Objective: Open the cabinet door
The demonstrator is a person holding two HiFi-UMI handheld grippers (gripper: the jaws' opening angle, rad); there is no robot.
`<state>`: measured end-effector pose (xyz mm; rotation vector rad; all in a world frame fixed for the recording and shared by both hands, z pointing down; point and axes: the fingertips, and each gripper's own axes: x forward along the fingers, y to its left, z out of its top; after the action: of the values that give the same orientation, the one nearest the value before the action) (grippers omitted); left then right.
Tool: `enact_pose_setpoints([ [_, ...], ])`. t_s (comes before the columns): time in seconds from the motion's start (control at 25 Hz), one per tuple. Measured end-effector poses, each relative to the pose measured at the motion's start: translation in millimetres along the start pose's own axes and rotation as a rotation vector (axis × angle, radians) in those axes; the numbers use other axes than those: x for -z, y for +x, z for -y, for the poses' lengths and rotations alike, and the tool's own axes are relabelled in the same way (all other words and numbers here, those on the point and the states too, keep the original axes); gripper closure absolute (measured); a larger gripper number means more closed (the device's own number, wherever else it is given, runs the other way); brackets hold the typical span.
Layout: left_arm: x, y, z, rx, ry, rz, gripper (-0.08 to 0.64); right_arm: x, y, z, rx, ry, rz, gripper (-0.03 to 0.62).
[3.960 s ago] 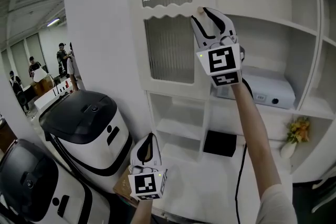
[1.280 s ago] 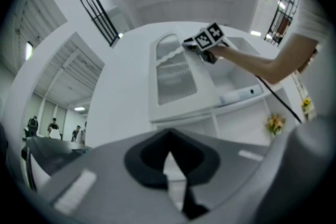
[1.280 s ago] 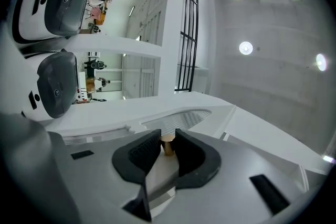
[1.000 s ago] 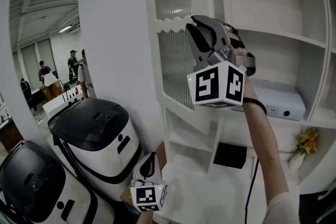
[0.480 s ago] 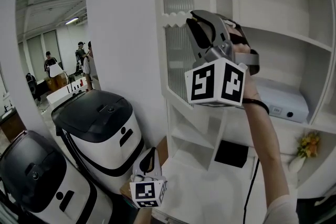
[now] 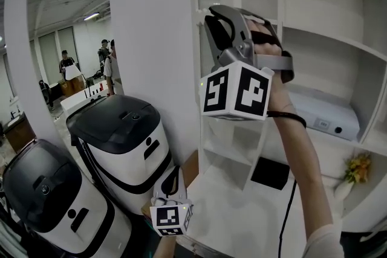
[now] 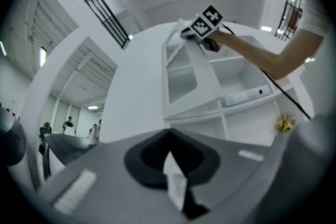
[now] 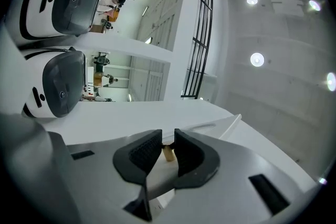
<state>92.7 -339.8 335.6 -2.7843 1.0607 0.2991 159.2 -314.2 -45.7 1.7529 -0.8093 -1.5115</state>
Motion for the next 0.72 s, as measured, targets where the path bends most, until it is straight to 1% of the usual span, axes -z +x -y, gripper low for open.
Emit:
enact_pose_setpoints([
  [0.12, -1, -10, -5, -0.022, 0.001, -0.002, 0.555, -13, 0, -3, -0.002, -0.006, 0.006, 0.52],
  [0.2, -1, -17, -11, -0.041, 0.004, -0.005, 0.555, -25, 0, -6, -0.004, -0.008, 0.029, 0.522],
  [0.24, 0, -21, -16, -0.053, 0.006, -0.007, 0.555, -34, 0, -7, -0.006, -0.008, 0.047, 0.537],
  [0.28, -1, -24, -20, -0.065, 0.007, -0.008, 0.555, -42, 0, -9, -0.009, -0.012, 0.057, 0.592],
  [0.32, -1, -27, -25, -0.078, 0.007, -0.007, 0.555, -49, 2, -12, -0.011, -0.026, 0.052, 0.592],
  [0.4, -5, -34, -33, -0.104, 0.01, -0.002, 0.555, -56, 9, -15, -0.002, -0.08, 0.004, 0.592],
  [0.48, -9, -43, -39, -0.13, 0.02, 0.002, 0.555, -60, 11, -15, -0.003, -0.092, -0.015, 0.592],
  [0.56, -12, -51, -48, -0.155, 0.031, 0.0, 0.555, -67, 11, -15, -0.007, -0.092, 0.006, 0.592],
  [0.72, -14, -53, -59, -0.182, 0.034, -0.001, 0.555, -84, 16, -27, -0.023, -0.153, 0.04, 0.593],
])
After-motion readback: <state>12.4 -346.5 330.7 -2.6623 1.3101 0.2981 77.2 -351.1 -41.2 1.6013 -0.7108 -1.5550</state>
